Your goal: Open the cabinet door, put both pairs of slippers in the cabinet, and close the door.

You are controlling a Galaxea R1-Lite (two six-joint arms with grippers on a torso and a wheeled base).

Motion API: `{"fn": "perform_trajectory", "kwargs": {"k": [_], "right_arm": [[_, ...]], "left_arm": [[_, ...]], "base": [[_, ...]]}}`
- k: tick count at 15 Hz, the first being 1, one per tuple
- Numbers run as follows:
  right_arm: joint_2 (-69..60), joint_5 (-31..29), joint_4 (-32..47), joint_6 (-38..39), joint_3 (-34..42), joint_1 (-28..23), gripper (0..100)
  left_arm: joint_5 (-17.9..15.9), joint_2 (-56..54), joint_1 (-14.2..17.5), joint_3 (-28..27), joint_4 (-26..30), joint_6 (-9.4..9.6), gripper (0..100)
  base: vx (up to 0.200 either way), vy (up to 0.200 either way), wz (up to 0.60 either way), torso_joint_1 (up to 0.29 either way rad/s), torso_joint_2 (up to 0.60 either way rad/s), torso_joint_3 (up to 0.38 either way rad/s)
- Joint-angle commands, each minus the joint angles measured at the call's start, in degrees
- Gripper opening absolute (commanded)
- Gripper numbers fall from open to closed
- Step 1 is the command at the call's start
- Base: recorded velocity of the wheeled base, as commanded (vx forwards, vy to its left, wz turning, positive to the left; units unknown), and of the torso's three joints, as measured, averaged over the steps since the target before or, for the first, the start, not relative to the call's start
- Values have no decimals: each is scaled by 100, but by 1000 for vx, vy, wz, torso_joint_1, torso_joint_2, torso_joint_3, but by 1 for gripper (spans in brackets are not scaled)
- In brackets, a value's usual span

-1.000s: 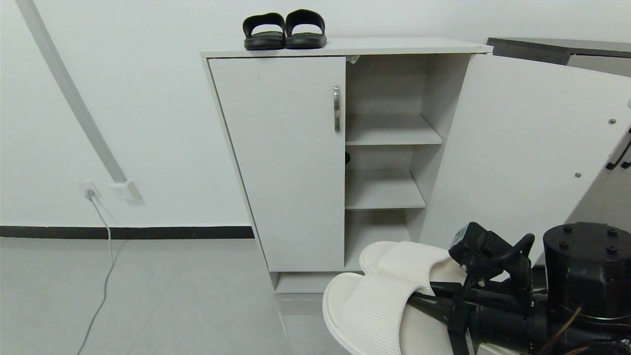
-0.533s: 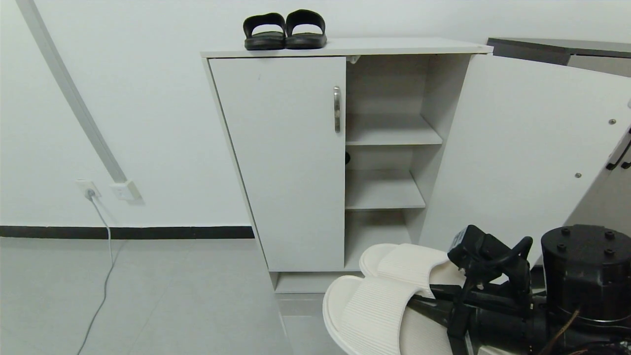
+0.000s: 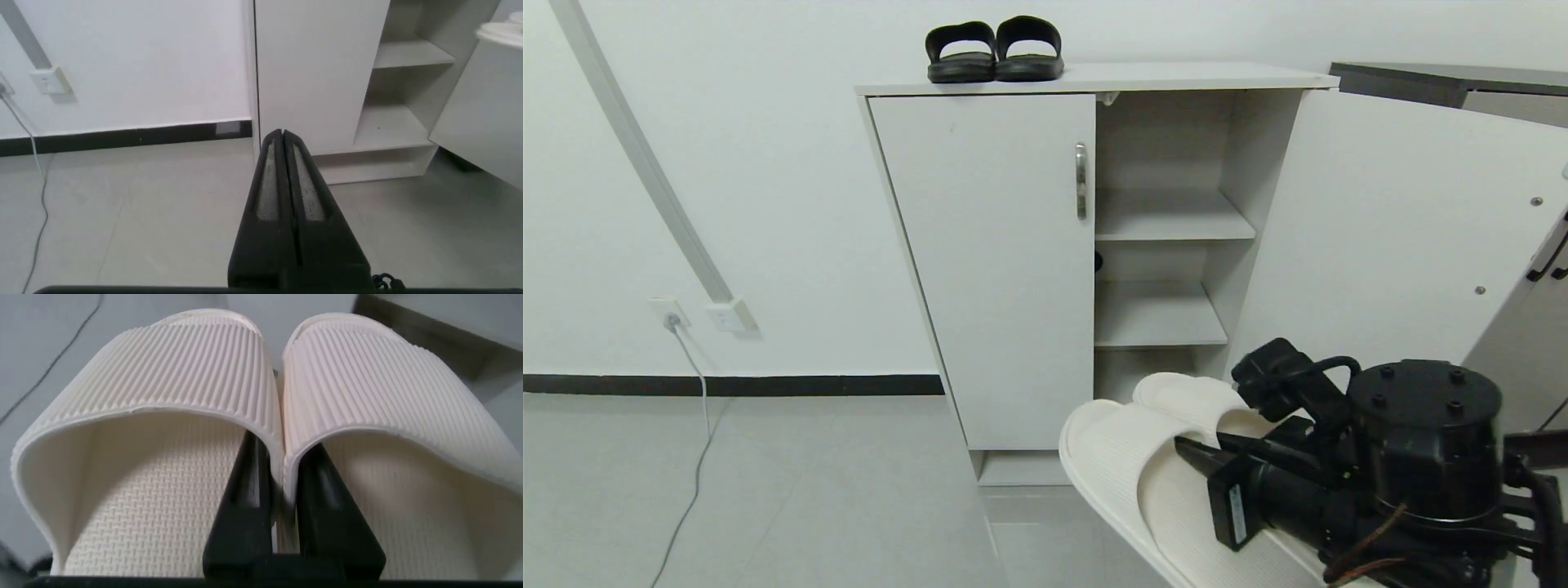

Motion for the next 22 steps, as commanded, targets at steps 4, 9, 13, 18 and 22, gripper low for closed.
{"fn": "perform_trajectory", "kwargs": {"k": [4,9,13,18,22], "right_arm": [[1303,-1348,-1,610,-1112,270,0],[2709,-3255,-1214,540,-2018,279,0],[2867,-3317,-1222,549,-2150,-90,0],[3122,-3317,-1249,558,-2246,-275,0],[3236,-3194,-1258,549,-2255,-231,0]], "left_arm": [[5,0,-4,0,1,-5,0],[5,9,-4,0,1,-14,0],[5,0,-4,0,1,-14,0],[5,0,-4,0,1,-14,0],[5,0,-4,0,1,-41,0]], "base": [[0,0,0,0,0,0],[0,0,0,0,0,0],[0,-100,0,2,-1,1],[0,-200,0,3,1,3],[0,-50,0,2,1,2]]}}
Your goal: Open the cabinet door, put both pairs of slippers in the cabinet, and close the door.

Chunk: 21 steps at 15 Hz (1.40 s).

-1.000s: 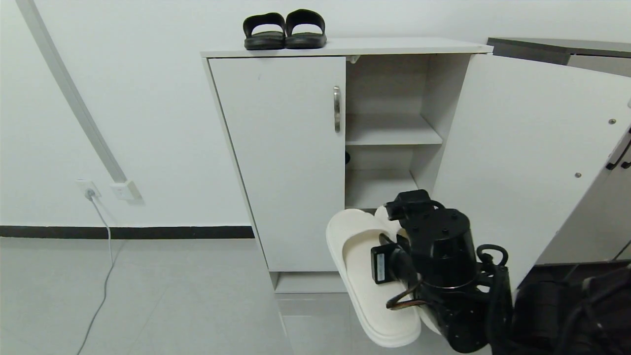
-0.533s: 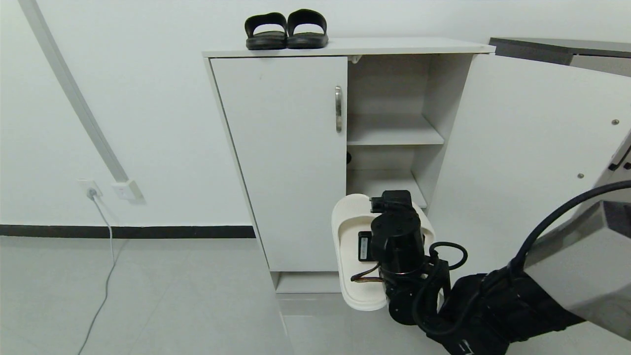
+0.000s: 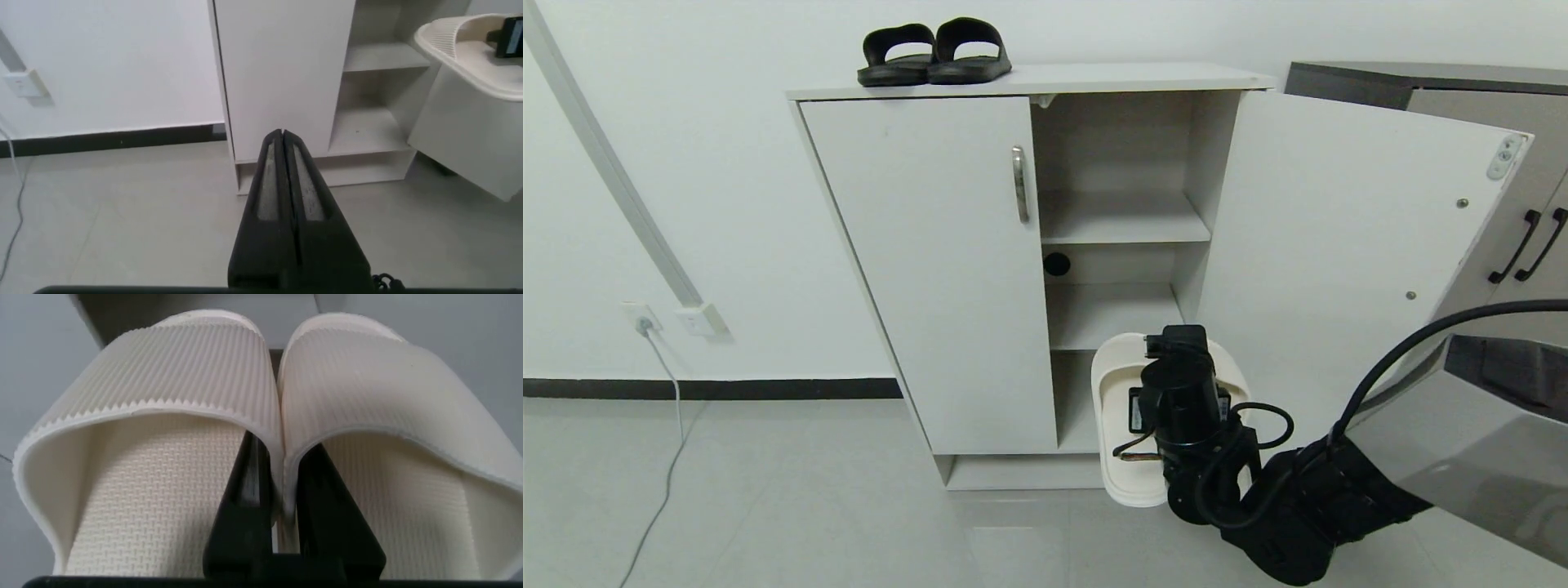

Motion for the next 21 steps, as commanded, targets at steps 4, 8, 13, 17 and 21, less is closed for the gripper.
{"fn": "perform_trajectory", "kwargs": {"k": [4,8,13,17,21], "right_arm": [[569,380,-19,-76,-533,9,0],[771,388,-160,-85,-577,-17,0],[955,467,-301,-94,-594,-8,0],[1052,547,-309,-94,-603,-17,0],[1087,547,-318,-94,-603,-17,0]], "left_arm": [[0,7,-7,0,-1,6,0],[0,7,-7,0,-1,6,0],[0,7,-7,0,-1,6,0],[0,16,-7,0,-1,6,0],[0,7,-7,0,-1,6,0]], "base": [[0,0,0,0,0,0],[0,0,0,0,0,0],[0,0,0,0,0,0],[0,0,0,-1,1,-25],[0,0,0,6,1,-181]]}}
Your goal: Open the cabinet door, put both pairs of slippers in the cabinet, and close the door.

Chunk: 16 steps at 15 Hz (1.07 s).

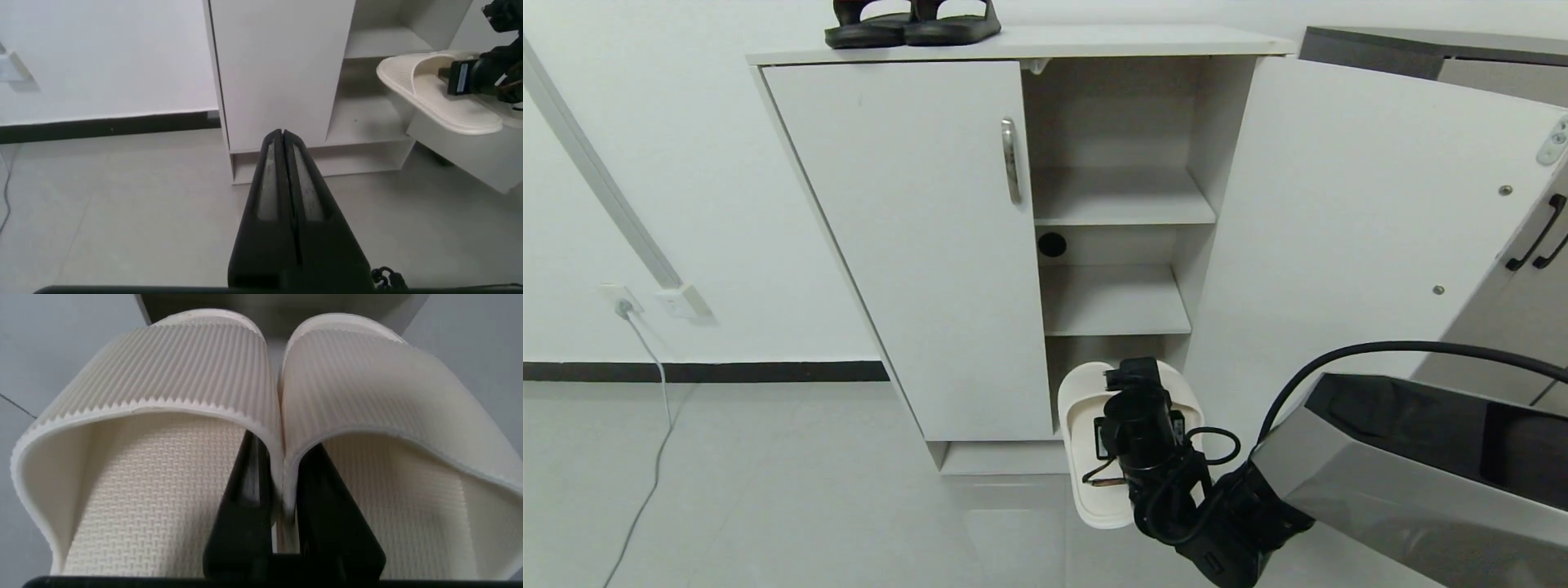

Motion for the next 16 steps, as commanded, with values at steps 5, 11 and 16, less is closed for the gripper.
{"fn": "perform_trajectory", "kwargs": {"k": [5,11,16], "right_arm": [[238,-62,-354,-124,-114,-35,0],[634,-1,-2833,-1741,61,-149,0],[634,-10,-2833,-1741,44,-158,0]], "left_arm": [[0,5,1,0,-1,0,0],[0,5,1,0,-1,0,0],[0,5,1,0,-1,0,0]], "base": [[0,0,0,0,1,-196],[0,0,0,4,1,-64],[0,0,0,0,0,0]]}}
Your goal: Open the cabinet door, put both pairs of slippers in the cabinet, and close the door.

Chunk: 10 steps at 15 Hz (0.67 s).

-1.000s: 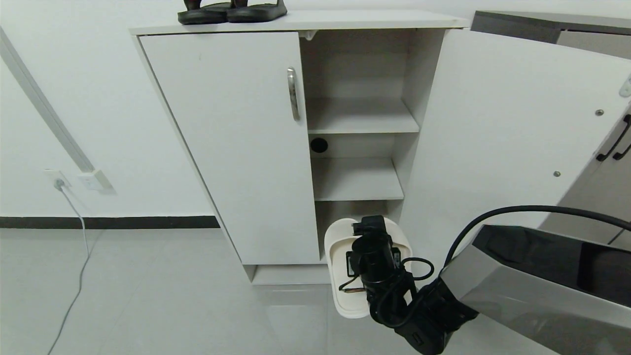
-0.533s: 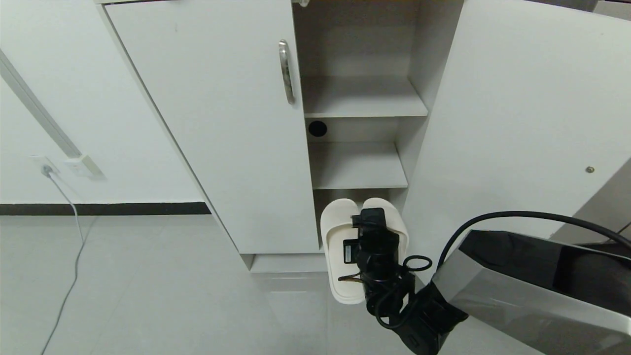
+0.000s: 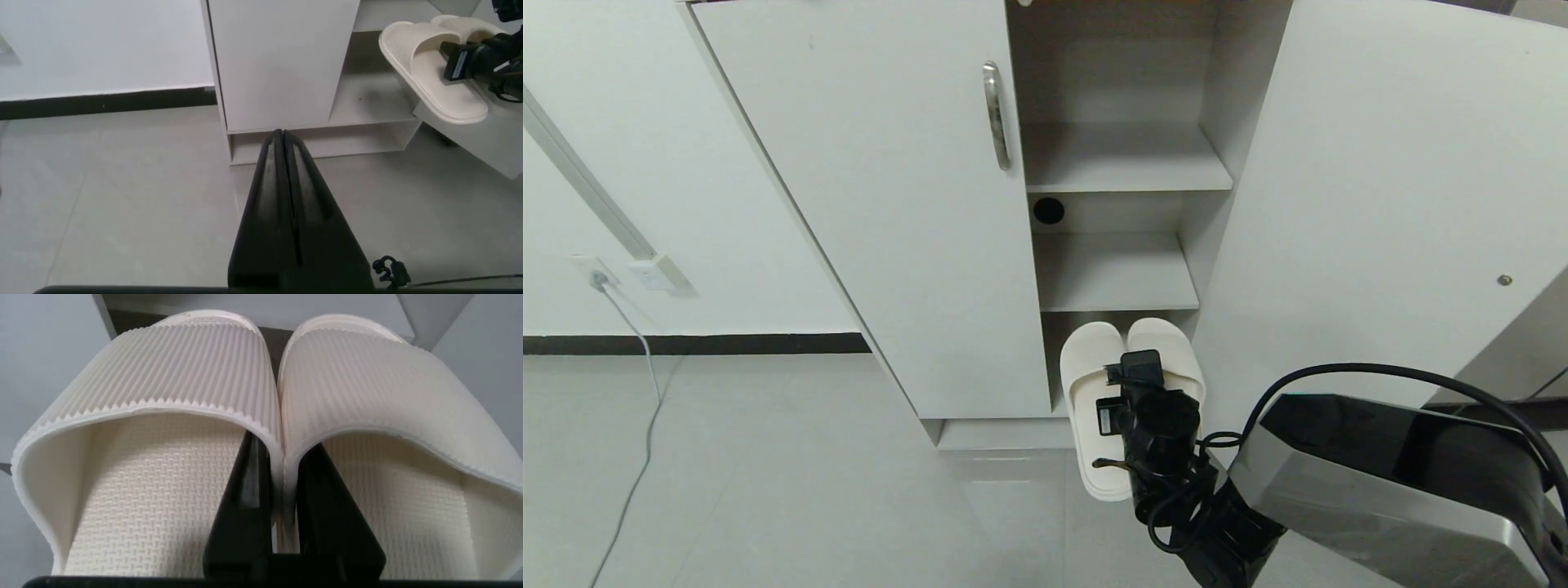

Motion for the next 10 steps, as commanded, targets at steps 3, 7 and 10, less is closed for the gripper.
{"fn": "perform_trajectory", "kwargs": {"k": [3,7,10], "right_arm": [[-49,0,-28,-26,-11,4,0],[-172,-9,7,-34,6,39,0],[-164,-9,7,-34,6,39,0]], "left_arm": [[0,7,1,0,-1,-9,0],[9,7,1,0,-1,-9,0],[9,7,1,0,-1,-9,0]], "base": [[200,0,0,2,6,2],[200,0,0,4,-1,-1],[200,0,0,2,5,4]]}}
